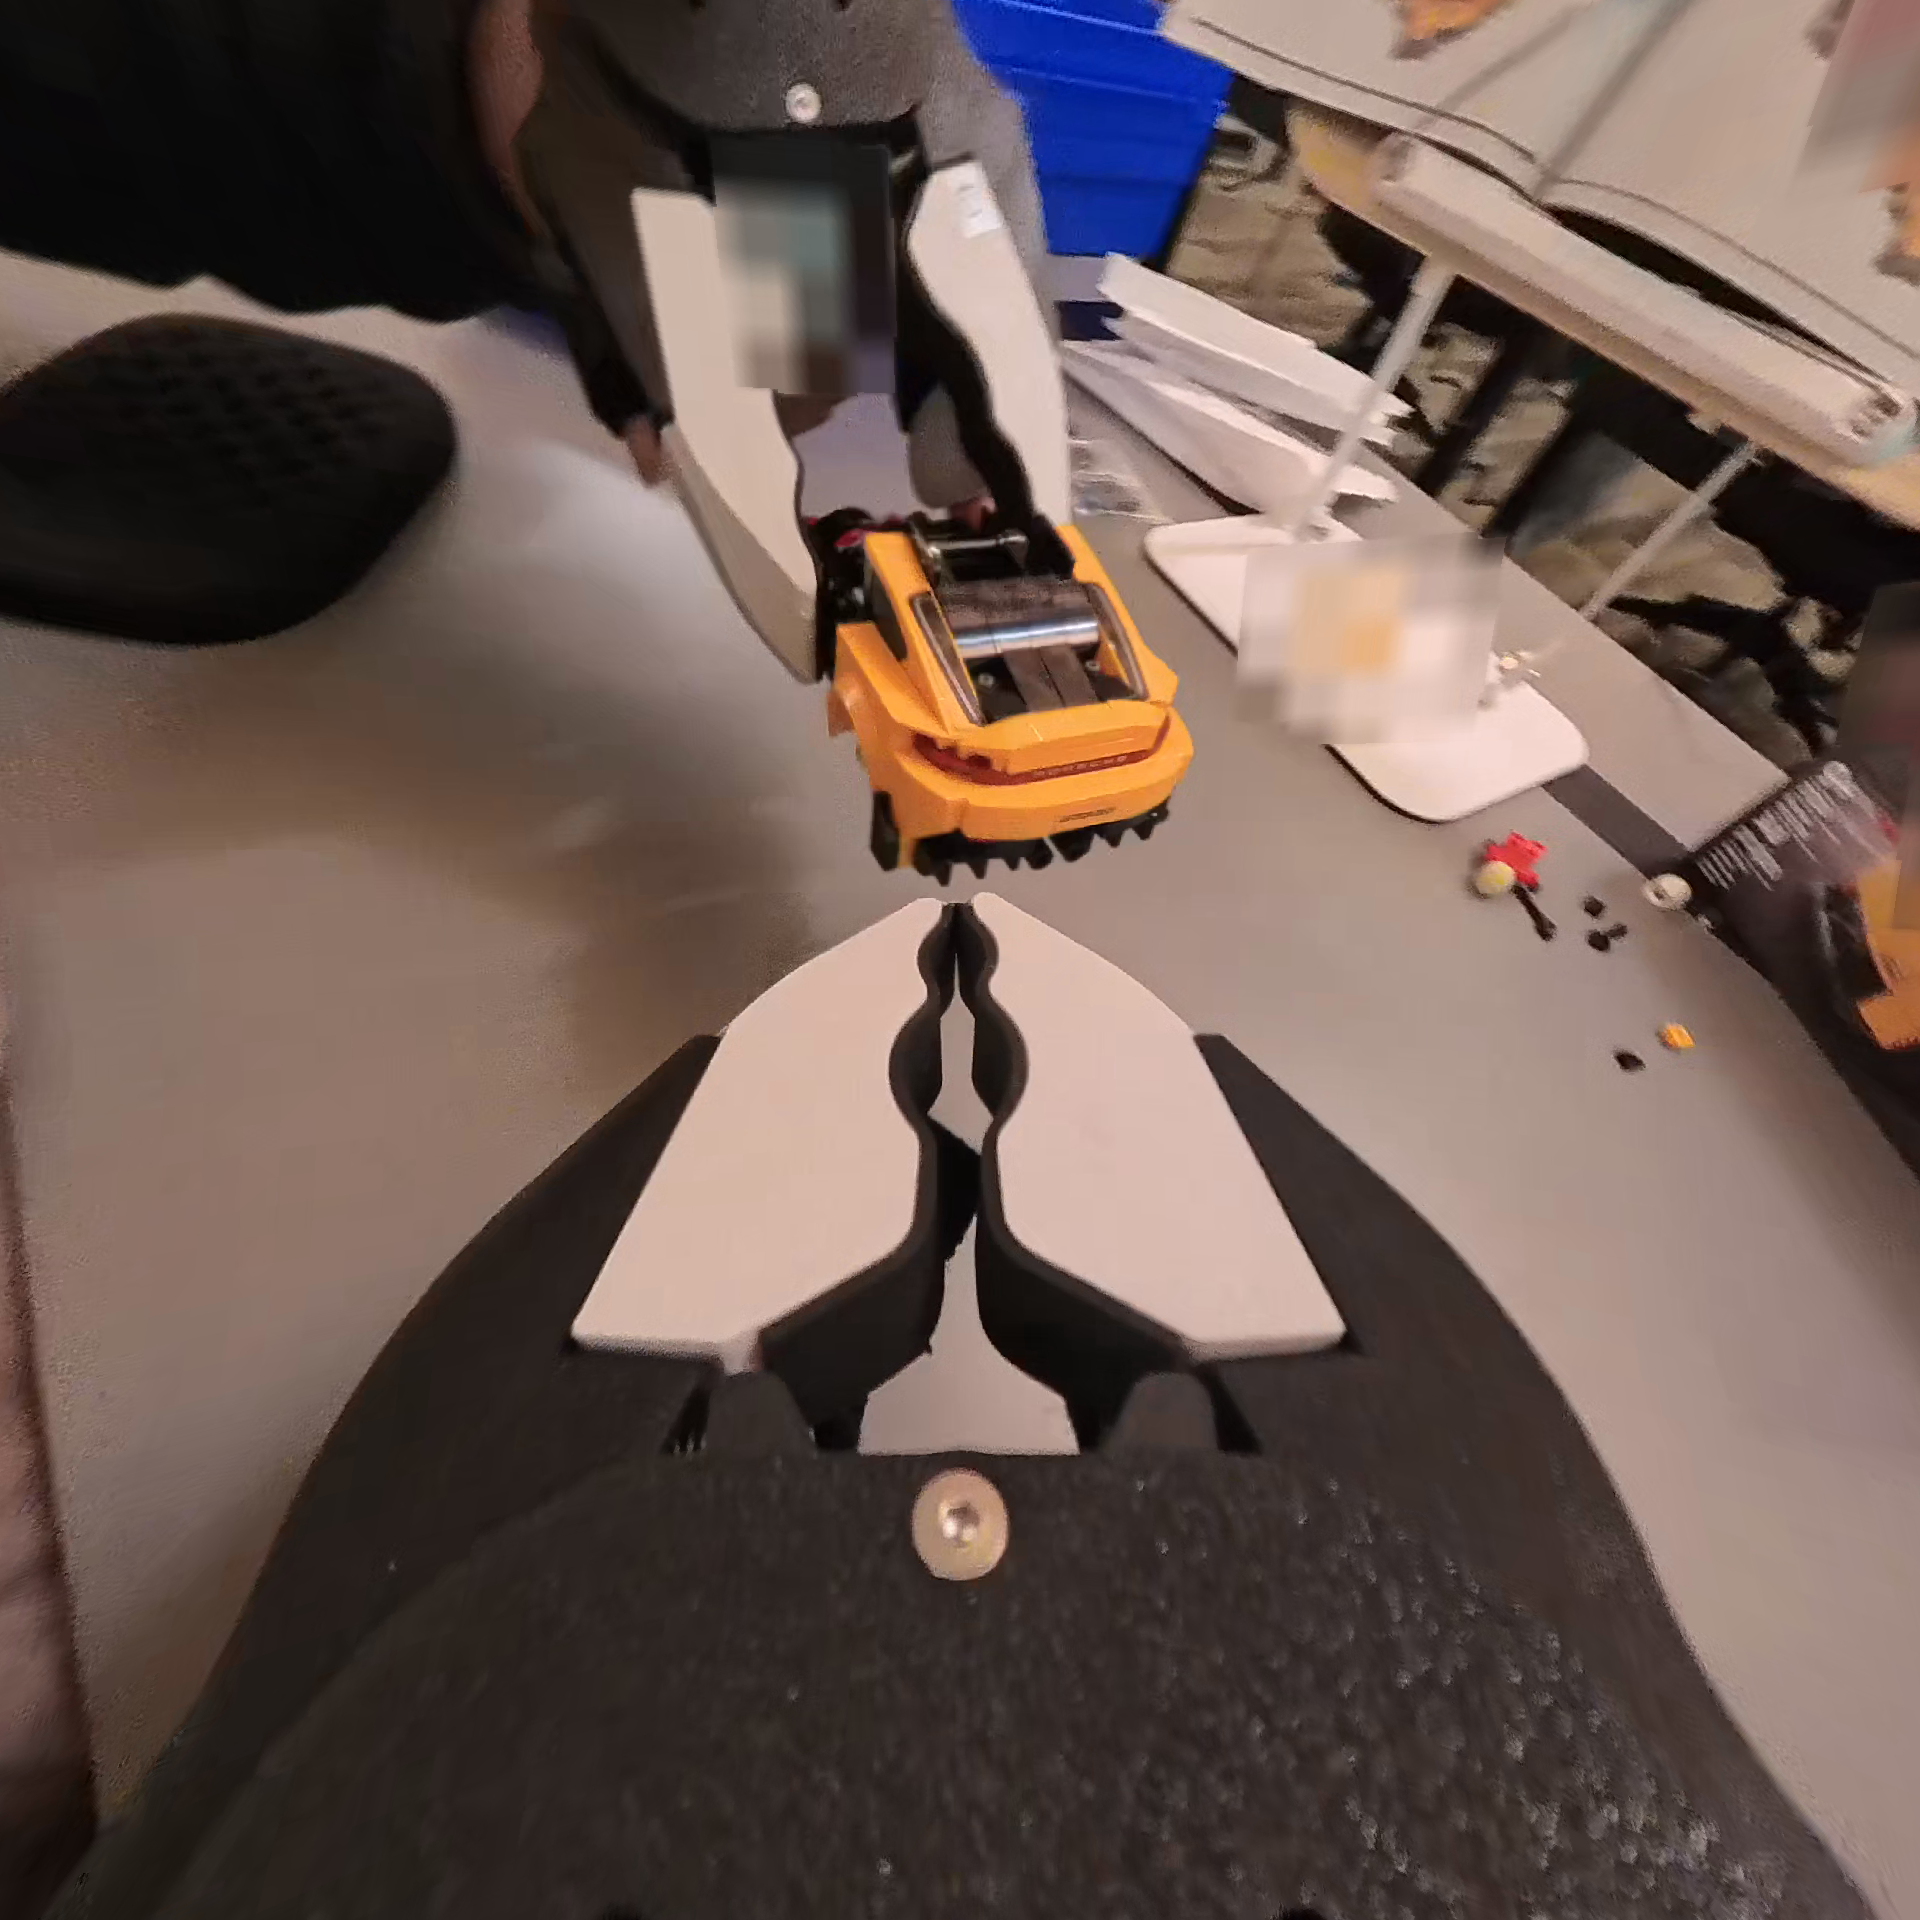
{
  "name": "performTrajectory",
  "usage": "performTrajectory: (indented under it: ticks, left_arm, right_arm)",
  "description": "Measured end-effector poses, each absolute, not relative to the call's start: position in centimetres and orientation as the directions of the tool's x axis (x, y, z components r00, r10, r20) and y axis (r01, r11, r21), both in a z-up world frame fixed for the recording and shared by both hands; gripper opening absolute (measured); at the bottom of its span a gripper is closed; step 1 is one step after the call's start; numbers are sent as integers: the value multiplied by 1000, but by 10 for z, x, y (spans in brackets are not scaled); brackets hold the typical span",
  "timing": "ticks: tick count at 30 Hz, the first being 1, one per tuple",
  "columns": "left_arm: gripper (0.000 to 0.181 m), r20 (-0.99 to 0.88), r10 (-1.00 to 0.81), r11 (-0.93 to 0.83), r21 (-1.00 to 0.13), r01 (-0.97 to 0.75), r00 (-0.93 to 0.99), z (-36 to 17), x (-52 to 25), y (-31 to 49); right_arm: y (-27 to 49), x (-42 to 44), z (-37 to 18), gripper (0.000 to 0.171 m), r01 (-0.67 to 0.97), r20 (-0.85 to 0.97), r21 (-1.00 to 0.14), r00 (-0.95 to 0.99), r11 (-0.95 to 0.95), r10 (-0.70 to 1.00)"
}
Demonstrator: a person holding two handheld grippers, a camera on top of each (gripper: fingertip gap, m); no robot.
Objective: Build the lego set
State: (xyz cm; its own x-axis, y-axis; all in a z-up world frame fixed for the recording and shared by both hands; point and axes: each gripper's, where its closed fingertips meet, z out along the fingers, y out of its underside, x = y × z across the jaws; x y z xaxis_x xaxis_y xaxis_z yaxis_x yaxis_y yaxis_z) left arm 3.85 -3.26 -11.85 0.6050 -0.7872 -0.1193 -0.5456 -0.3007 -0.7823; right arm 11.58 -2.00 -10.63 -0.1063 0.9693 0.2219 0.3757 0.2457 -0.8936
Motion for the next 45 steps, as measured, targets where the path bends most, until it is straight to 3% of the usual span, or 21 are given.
performTrajectory:
  ticks: [1, 9, 22, 37, 41, 43, 45]
  left_arm:
    - [64, -109, -763, -339, -772, -538, 638, -125, 31, -26]
    - [63, -60, -578, -517, -745, -422, 814, -165, -14, 21]
    - [63, -124, -449, -564, -729, -388, 885, -196, -45, 55]
    - [64, -105, -518, -495, -772, -398, 849, -200, -33, 34]
    - [72, -92, -543, -480, -782, -398, 835, -194, -30, 31]
    - [74, -94, -556, -484, -772, -413, 826, -198, -28, 30]
    - [66, -134, -569, -456, -769, -448, 811, -199, -28, 32]
  right_arm:
    - [-15, 112, -108, 0, 380, 211, -899, -58, 217, 976]
    - [16, 70, -114, 0, 363, 91, -932, 190, 16, 978]
    - [58, 41, -124, 0, 356, 136, -934, 276, 30, 952]
    - [68, 51, -133, 0, 361, 126, -933, 290, 13, 949]
    - [68, 50, -133, 0, 355, 103, -935, 272, 0, 957]
    - [67, 49, -134, 17, 357, 86, -934, 255, -12, 963]
    - [67, 48, -136, 20, 359, 69, -933, 248, -26, 966]
